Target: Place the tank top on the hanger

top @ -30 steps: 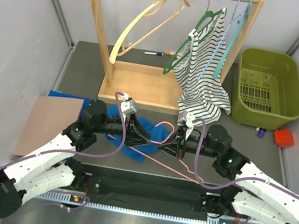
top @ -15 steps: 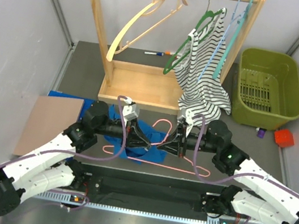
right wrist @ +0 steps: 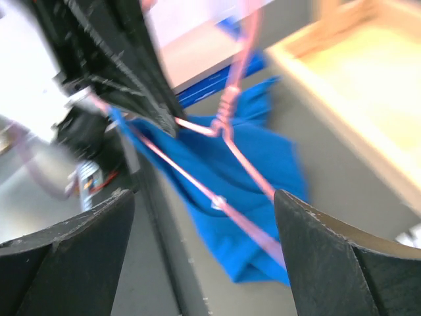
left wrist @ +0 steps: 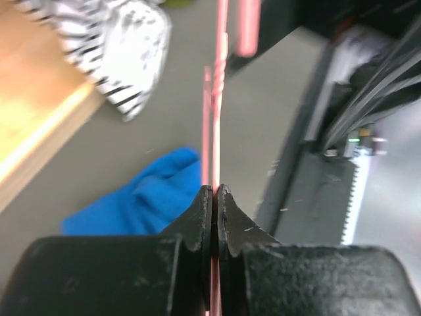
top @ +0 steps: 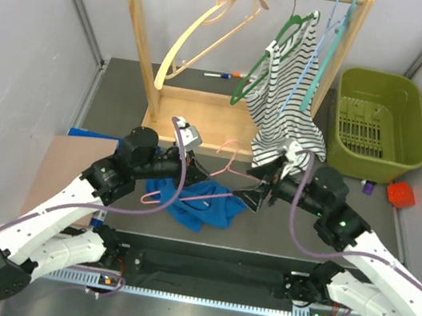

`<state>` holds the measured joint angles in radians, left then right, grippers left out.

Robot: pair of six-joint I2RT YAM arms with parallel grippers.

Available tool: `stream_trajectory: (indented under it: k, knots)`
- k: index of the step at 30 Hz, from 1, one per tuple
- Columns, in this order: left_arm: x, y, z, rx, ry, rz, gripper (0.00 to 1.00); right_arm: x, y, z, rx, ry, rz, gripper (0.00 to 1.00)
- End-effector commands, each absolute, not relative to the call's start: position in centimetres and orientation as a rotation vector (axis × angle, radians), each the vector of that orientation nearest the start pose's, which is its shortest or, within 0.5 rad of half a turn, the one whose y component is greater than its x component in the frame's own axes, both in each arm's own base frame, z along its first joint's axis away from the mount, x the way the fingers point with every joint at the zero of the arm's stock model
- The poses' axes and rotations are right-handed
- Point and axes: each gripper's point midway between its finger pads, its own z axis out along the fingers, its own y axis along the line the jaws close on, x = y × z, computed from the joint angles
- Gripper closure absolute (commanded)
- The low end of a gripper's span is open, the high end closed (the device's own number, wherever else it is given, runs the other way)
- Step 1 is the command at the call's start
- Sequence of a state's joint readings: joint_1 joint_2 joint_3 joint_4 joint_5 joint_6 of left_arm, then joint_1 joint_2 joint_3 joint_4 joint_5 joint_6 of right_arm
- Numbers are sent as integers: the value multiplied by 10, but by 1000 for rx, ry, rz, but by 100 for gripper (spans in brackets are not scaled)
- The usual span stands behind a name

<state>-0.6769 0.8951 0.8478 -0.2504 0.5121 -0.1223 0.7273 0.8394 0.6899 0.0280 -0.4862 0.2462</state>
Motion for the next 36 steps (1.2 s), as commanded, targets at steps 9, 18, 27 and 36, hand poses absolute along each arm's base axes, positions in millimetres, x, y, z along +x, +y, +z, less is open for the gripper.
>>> stream_trajectory:
  k: [9,18,27,36]
  knots:
    - [210,-192,252,618,1708,-607,100,188,222,250,-395,1729,976,23]
    - [210,-179,261,553,1679,-568,100,192,295,162,-396,1919,1025,25]
    - [209,-181,255,563,1696,-583,100,221,333,122,-314,2030,1015,23]
    - [208,-183,254,573,1697,-593,100,239,357,104,-324,2065,991,25]
